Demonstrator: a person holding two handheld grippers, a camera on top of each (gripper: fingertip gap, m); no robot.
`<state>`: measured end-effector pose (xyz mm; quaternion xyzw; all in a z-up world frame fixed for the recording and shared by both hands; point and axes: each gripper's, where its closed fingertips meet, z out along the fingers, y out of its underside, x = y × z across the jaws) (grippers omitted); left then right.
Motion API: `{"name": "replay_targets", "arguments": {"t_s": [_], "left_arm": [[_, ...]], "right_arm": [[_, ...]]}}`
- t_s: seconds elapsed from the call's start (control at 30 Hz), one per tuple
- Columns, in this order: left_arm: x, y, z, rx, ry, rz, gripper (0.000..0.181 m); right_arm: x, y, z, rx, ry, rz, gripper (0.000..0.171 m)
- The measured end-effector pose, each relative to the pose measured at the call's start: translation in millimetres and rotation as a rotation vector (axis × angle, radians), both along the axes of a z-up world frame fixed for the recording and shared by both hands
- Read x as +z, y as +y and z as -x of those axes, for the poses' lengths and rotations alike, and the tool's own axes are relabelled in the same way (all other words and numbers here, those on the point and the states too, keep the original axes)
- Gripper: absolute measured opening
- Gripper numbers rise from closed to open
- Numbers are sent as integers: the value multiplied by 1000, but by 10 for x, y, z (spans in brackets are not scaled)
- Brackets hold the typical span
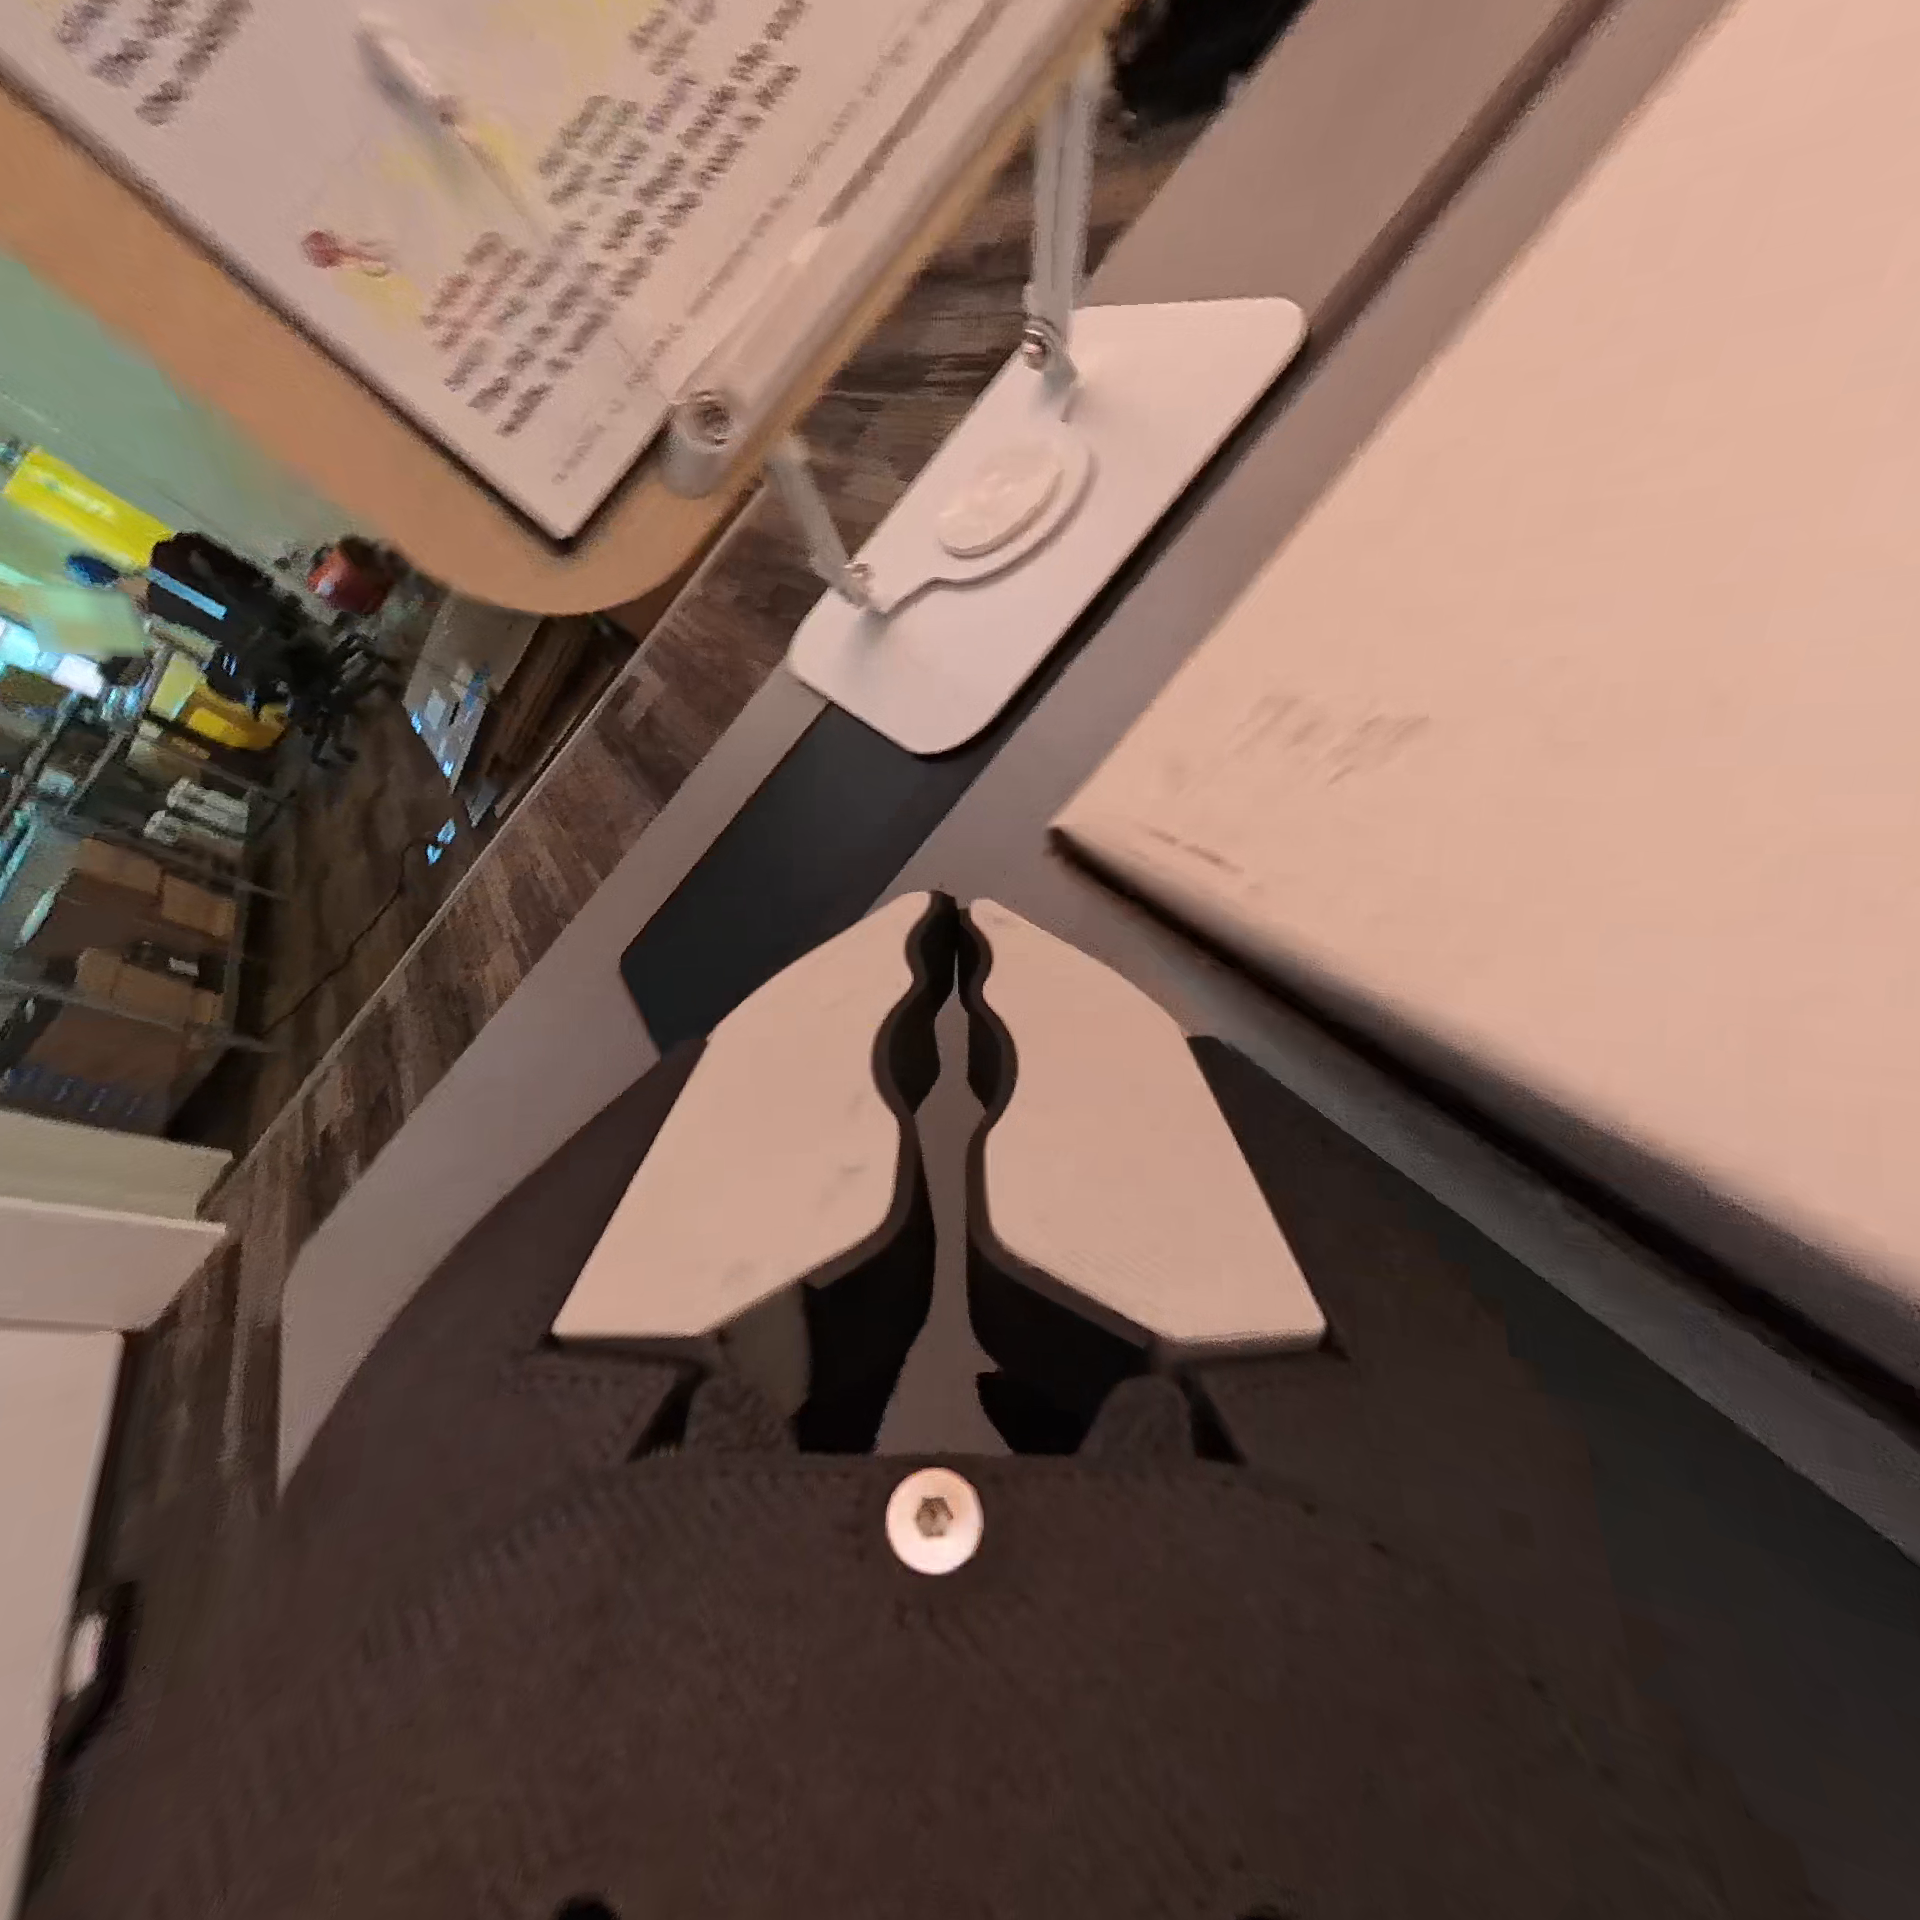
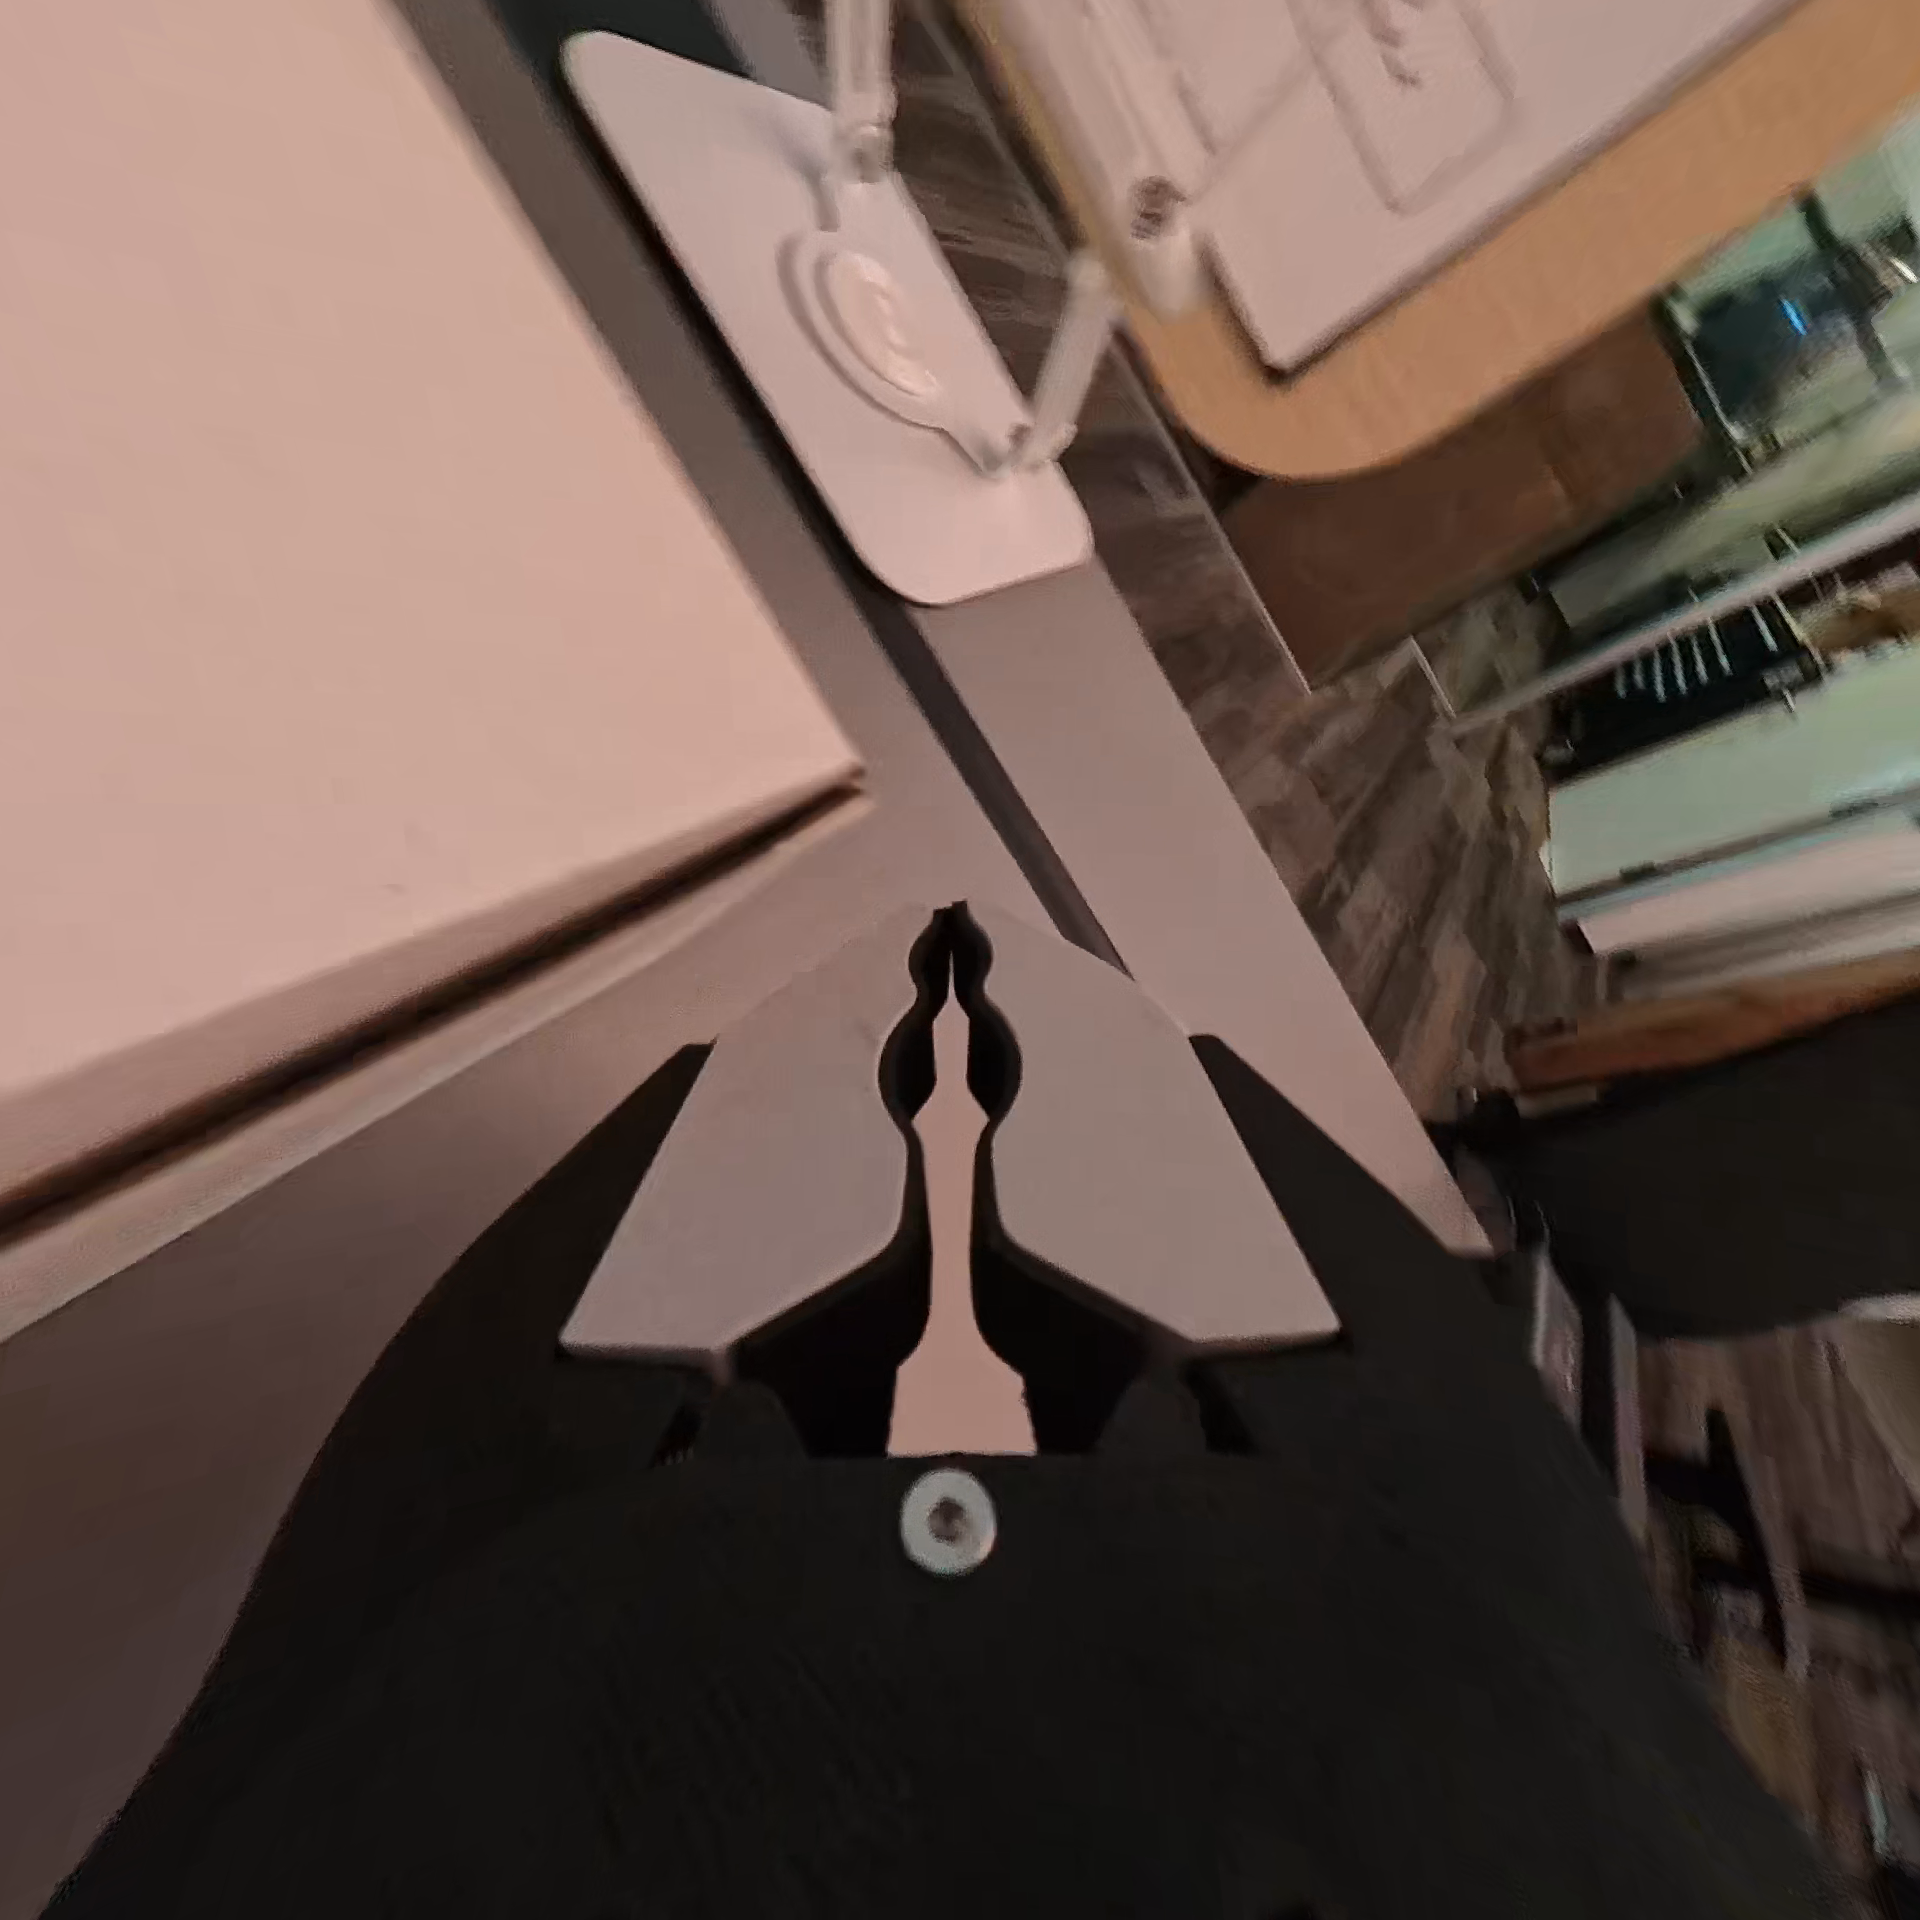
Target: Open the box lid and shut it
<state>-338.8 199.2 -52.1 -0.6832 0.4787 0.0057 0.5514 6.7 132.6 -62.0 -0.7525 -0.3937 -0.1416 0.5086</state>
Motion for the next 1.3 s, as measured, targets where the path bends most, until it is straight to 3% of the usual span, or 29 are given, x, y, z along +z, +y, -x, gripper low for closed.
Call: {"name": "replay_targets", "arguments": {"t_s": [0.03, 0.13, 0.2, 0.33, 0.43, 0.5, 0.7, 0.9, 1.07, 1.3], "left_arm": [[105, -42, 72, 24, -61, 25, 0], [427, -306, 190, 42, -326, 238, 11], [556, -582, 192, 4, -492, 446, 22], [691, -1036, 227, -102, -816, 652, 44], [621, -1315, 266, -162, -928, 847, 61], [588, -1493, 265, -202, -974, 991, 68], [221, -1859, 174, -154, -789, 1279, 82], [112, -1984, 76, -123, -681, 1345, 84], [71, -2010, 68, -119, -647, 1425, 83], [-60, -2047, 64, -140, -578, 1405, 73]], "right_arm": [[114, -49, -92, -51, 47, -22, 1], [639, -318, -157, -122, 435, -74, 1], [911, -569, 54, -46, 768, -10, 16], [849, -1027, 346, 9, 1066, 204, 52], [697, -1315, 521, 56, 1236, 437, 64], [592, -1484, 583, 63, 1257, 567, 68], [212, -1732, 693, -6, 1194, 874, 76], [190, -1780, 805, 17, 1283, 1048, 76], [149, -1779, 804, -9, 1252, 1093, 75], [-22, -1801, 785, -19, 1182, 1117, 74]]}}
